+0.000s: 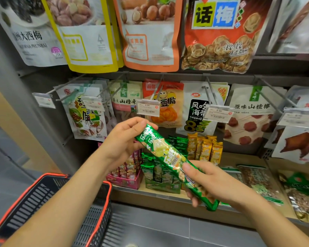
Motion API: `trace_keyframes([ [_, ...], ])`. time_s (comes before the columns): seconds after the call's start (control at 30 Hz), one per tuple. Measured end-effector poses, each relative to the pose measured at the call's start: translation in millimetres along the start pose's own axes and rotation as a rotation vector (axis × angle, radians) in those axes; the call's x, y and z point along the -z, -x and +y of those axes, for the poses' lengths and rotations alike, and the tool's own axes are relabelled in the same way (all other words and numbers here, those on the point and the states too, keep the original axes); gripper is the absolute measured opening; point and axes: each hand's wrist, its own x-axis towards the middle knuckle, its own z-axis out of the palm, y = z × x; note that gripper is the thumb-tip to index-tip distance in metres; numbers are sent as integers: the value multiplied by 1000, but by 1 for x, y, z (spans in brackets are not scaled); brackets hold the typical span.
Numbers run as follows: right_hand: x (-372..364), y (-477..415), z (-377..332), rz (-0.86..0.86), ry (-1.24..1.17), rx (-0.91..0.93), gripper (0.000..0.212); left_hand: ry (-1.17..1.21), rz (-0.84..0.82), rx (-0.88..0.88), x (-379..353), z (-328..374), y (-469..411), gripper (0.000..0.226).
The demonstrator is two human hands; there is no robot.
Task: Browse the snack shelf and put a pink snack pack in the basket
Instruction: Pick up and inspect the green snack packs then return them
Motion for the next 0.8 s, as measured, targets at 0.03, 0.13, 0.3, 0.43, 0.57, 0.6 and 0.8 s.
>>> trace_keyframes([
  [0.03, -2, 0, -1, -22, -68, -9, 32, 76, -68, 14, 1, 0, 1, 32],
  [0.13, -7, 0, -1, -67, -238, -61, 53, 243, -234, 23, 2, 4, 2, 58],
  [0.3, -11, 0, -3, -145, -350, -118, 66, 208, -71, -17, -5, 2, 1, 56],
  [0.43, -14, -1, -2, -111, -326, -109, 67, 240, 33, 14, -7, -1, 2, 31],
  [0.57, -17, -2, -1, -40, -347, -92, 64, 268, 105, 47, -17, -10, -3, 47],
  [0.6, -18, -2, -1, -31, -365, -85, 63, 283, 98, 37, -18, -11, -4, 56],
  [0.8, -18, -9, 3, 30, -484, -37, 73, 198, -14, 79, -42, -32, -2, 21],
])
